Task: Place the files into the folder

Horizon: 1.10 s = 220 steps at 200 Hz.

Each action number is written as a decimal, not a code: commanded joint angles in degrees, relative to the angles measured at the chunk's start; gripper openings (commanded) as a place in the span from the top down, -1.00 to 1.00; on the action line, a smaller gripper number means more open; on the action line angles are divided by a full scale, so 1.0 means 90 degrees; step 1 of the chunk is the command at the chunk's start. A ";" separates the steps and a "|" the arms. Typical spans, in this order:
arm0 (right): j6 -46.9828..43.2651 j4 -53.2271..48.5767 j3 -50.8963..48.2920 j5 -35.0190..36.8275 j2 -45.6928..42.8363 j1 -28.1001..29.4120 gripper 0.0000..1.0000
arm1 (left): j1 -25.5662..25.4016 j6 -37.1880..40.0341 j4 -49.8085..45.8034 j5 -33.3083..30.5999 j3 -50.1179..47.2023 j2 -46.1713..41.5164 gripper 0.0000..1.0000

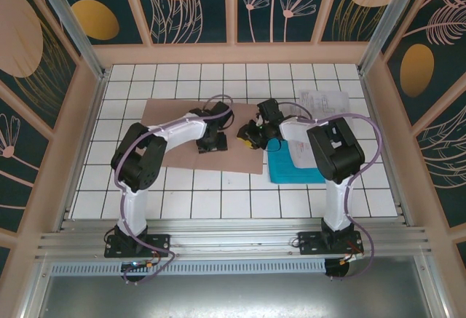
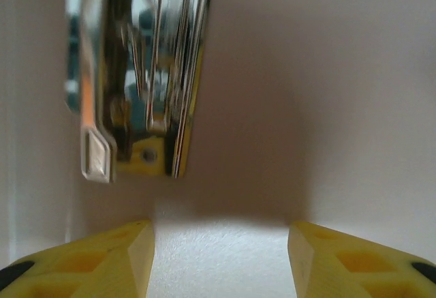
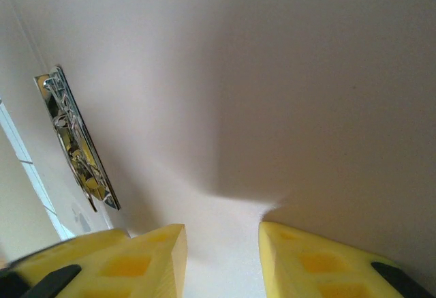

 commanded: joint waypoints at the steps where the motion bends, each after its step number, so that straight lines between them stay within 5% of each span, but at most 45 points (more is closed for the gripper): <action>1: -0.0089 -0.0728 -0.0439 0.0126 -0.0017 0.0061 0.29 | -0.0165 -0.0459 0.0299 0.0320 -0.0507 -0.0295 -0.09; 69: -0.0211 -0.0794 -0.0788 0.0374 -0.0580 0.0085 0.27 | -0.0683 -0.0903 0.0735 0.0607 -0.1097 -0.0405 -0.07; 117: -0.0807 -0.1165 -0.0133 0.0712 -0.1577 -0.0119 -0.08 | -0.0788 -0.0892 0.0839 0.0616 -0.1083 -0.0323 -0.06; 139: -0.0827 -0.1269 -0.0346 0.0827 -0.2093 -0.0857 -0.10 | -0.0842 -0.0824 0.0870 0.0621 -0.0985 -0.0241 -0.05; 175: -0.1018 -0.1515 -0.0999 0.1219 -0.2754 -0.2913 -0.11 | -0.1061 -0.0576 0.0830 0.0549 -0.0587 0.0063 -0.04; 220: -0.1202 -0.1355 -0.0953 0.1309 -0.2211 -0.4470 -0.11 | -0.1345 -0.0285 0.0755 0.0336 -0.0204 0.0476 -0.01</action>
